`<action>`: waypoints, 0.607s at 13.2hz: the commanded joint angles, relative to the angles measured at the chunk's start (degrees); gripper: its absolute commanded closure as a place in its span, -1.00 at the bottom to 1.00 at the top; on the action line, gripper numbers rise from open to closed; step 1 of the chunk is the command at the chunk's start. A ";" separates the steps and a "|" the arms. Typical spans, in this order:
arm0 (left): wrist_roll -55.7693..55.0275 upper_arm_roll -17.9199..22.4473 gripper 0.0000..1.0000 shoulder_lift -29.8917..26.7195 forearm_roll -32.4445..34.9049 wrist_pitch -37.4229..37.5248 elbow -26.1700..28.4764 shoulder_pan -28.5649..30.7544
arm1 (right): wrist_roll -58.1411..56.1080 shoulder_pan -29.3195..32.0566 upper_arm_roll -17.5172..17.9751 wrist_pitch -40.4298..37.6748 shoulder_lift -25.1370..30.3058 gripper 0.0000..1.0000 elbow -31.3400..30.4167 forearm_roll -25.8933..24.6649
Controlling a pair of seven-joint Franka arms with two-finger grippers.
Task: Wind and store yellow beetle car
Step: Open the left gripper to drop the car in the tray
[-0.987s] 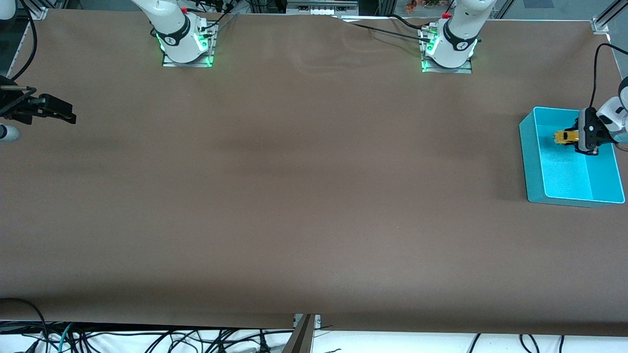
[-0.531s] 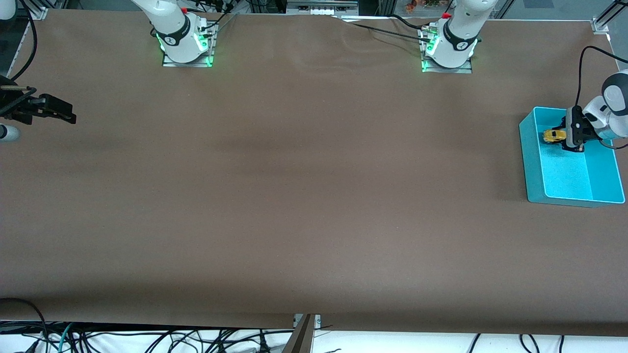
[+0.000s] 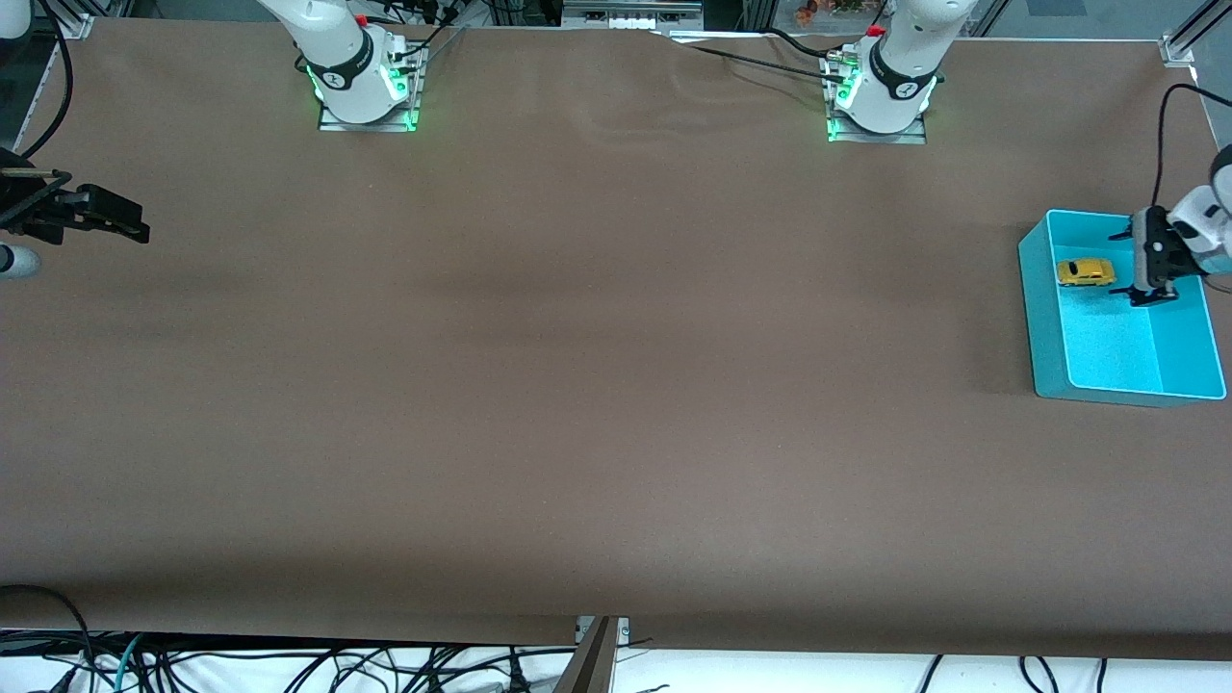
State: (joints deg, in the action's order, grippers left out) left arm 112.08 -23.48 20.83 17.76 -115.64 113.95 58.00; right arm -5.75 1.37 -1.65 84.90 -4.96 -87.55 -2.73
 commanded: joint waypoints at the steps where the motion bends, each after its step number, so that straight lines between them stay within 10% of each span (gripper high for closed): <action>1: -5.26 -5.59 -1.00 -0.88 -0.71 13.30 -11.25 -0.78 | -0.31 0.30 -0.02 -0.26 -0.40 -1.00 1.06 0.97; 8: -28.90 -7.90 -1.00 -0.44 -0.97 28.18 -24.82 -16.40 | -0.31 0.30 -0.02 -0.26 -0.40 -1.00 1.06 0.97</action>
State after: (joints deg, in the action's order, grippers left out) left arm 88.51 -31.83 19.06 17.58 -89.66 91.69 45.07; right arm -5.75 1.39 -1.66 84.90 -4.96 -87.55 -2.72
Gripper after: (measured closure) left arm 0.000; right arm 0.000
